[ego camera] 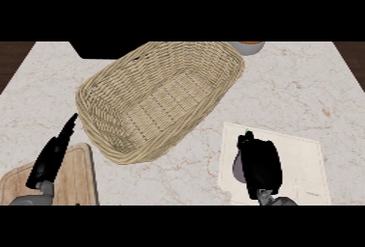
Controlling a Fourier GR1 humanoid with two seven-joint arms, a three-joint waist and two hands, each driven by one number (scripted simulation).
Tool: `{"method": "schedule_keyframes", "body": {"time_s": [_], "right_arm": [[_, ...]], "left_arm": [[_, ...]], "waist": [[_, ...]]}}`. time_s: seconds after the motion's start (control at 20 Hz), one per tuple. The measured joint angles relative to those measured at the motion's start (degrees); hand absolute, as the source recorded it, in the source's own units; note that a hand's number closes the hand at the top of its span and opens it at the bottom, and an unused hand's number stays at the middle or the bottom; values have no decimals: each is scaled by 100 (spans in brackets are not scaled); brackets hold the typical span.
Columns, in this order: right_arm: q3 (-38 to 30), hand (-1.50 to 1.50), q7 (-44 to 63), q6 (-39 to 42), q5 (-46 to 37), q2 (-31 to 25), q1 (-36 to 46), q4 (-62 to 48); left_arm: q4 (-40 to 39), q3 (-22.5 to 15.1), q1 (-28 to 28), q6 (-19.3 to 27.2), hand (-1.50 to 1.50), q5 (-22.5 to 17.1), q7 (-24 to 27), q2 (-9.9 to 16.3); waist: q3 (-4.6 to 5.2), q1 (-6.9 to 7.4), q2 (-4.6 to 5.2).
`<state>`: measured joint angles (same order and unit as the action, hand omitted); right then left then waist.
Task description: Pick the eggplant from the placemat and place it in the basket
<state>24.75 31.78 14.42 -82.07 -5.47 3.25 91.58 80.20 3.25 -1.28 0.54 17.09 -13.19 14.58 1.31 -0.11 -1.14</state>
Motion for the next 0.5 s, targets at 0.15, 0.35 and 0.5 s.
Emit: {"method": "schedule_keyframes", "body": {"time_s": [0.15,0.35,0.5], "right_arm": [[-51,150,-303,-235,18,-171,96,66],[-537,150,-1703,-393,858,-748,617,-87],[-1041,150,-2732,-502,1563,-1120,1120,-315]], "left_arm": [[6,57,19,-62,0,-63,31,26],[-28,26,-29,-56,0,-43,84,-12],[-22,16,-97,-90,0,-43,16,-8]], "waist": [[-41,10,34],[-95,85,106],[-122,114,137]]}}
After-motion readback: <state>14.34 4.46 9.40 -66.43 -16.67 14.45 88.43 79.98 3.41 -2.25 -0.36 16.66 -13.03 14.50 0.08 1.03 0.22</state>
